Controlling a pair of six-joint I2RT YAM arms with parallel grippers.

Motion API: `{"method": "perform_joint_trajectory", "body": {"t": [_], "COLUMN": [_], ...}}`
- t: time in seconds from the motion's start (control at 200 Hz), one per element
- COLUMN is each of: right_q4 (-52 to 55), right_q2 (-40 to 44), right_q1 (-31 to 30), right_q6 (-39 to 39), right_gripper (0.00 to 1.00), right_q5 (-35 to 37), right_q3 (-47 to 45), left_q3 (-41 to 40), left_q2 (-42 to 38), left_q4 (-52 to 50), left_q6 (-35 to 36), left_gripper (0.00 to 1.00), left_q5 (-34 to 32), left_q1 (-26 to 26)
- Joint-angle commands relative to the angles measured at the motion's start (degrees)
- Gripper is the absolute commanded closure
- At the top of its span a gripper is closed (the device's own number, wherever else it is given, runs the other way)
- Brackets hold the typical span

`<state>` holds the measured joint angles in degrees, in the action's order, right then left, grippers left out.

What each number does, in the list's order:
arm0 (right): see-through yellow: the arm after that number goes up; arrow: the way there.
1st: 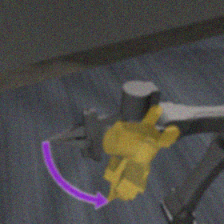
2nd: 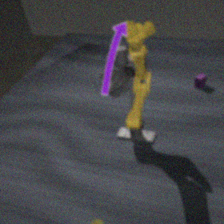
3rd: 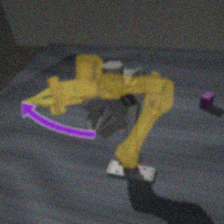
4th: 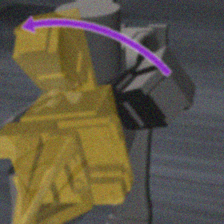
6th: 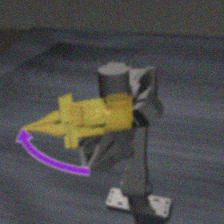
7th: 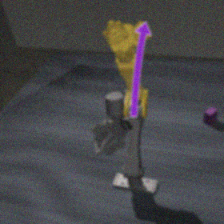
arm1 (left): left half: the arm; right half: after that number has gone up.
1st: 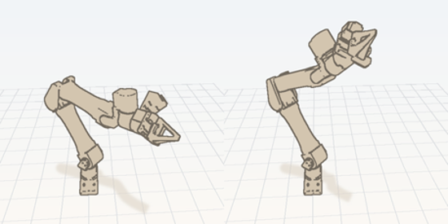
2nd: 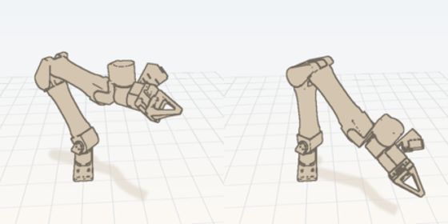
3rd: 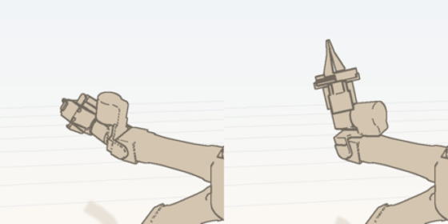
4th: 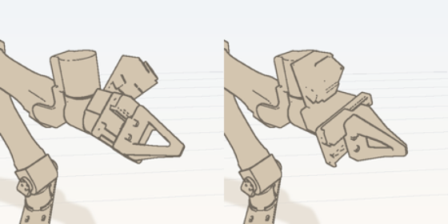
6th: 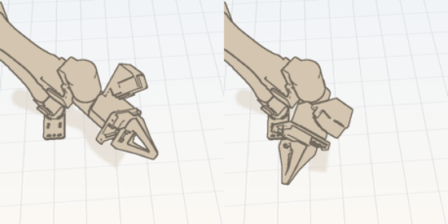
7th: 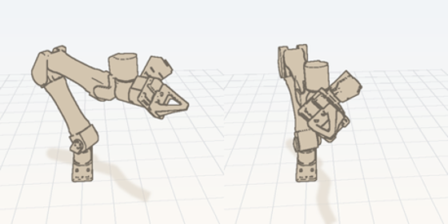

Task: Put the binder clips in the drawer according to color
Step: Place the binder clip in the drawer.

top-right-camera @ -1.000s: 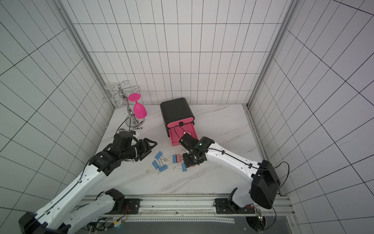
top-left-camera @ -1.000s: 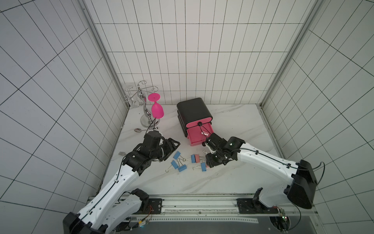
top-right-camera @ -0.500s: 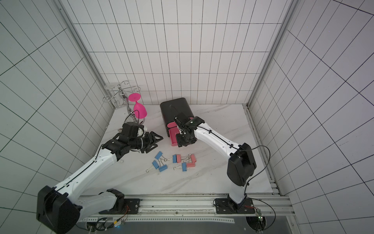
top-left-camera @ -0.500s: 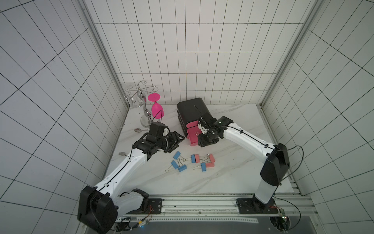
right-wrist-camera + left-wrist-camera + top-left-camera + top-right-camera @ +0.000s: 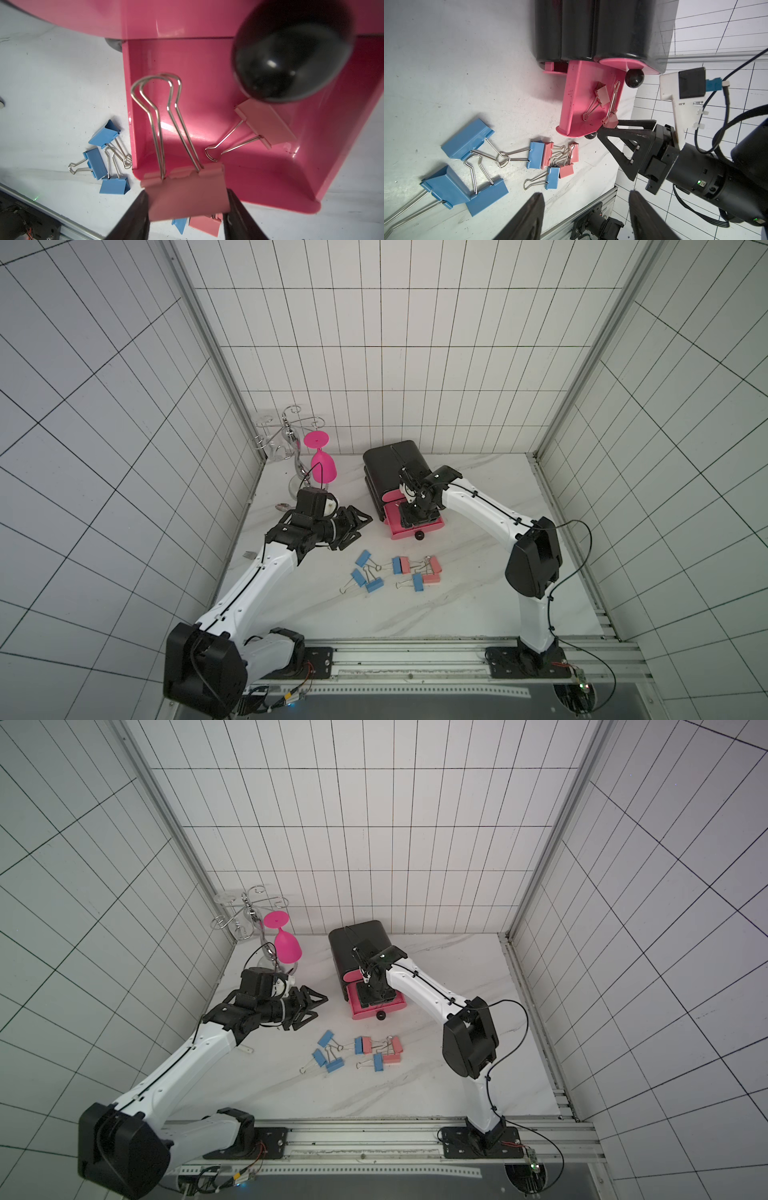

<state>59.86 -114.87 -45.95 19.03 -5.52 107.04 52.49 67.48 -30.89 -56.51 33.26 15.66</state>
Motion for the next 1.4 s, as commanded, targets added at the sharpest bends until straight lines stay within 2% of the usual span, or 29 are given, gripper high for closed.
{"method": "perform_joint_trajectory", "body": {"t": [0.0,0.16,0.29,0.425,0.585,0.97,1.199,1.299,1.394], "right_q4": [1.74,1.75,1.93,2.2,1.06,-6.29,-13.09,-15.21,-16.07], "right_q2": [-1.05,-1.08,-0.38,1.48,7.09,23.41,25.51,24.25,22.37], "right_q1": [0.43,0.44,0.43,0.51,0.51,0.68,0.6,0.11,-1.48], "right_q6": [-0.83,-1.01,-1.01,-0.75,0.45,7.01,13.02,14.72,15.67], "right_gripper": [0.49,0.35,0.3,0.3,0.34,0.48,0.57,0.6,0.58], "right_q5": [0.07,0.07,0.58,1.7,3.29,4.65,4.22,2.82,2.92], "right_q3": [2.24,2.9,2.85,2.02,-4.4,-31.04,-43.46,-45.39,-45.07], "left_q3": [1.08,1.3,1.21,1.42,1.57,-1.53,-4.69,-6.0,-6.72], "left_q2": [-0.38,-0.69,-1.08,-1.5,-2.42,-6.51,-10.04,-11.68,-12.85], "left_q4": [-0.43,-1.35,-1.49,-1.66,-2.66,-3.54,-3.82,-4.06,-4.83], "left_q6": [1.62,2.1,2.02,1.93,2.45,1.62,0.29,-0.26,-0.35], "left_gripper": [0.32,0.32,0.32,0.32,0.32,0.32,0.32,0.32,0.32], "left_q5": [1.29,1.29,1.19,1.07,0.41,-0.5,-0.74,-0.78,-1.11], "left_q1": [-0.5,-0.71,-0.81,-0.81,-0.81,-0.81,-0.72,-0.69,-0.64]}}
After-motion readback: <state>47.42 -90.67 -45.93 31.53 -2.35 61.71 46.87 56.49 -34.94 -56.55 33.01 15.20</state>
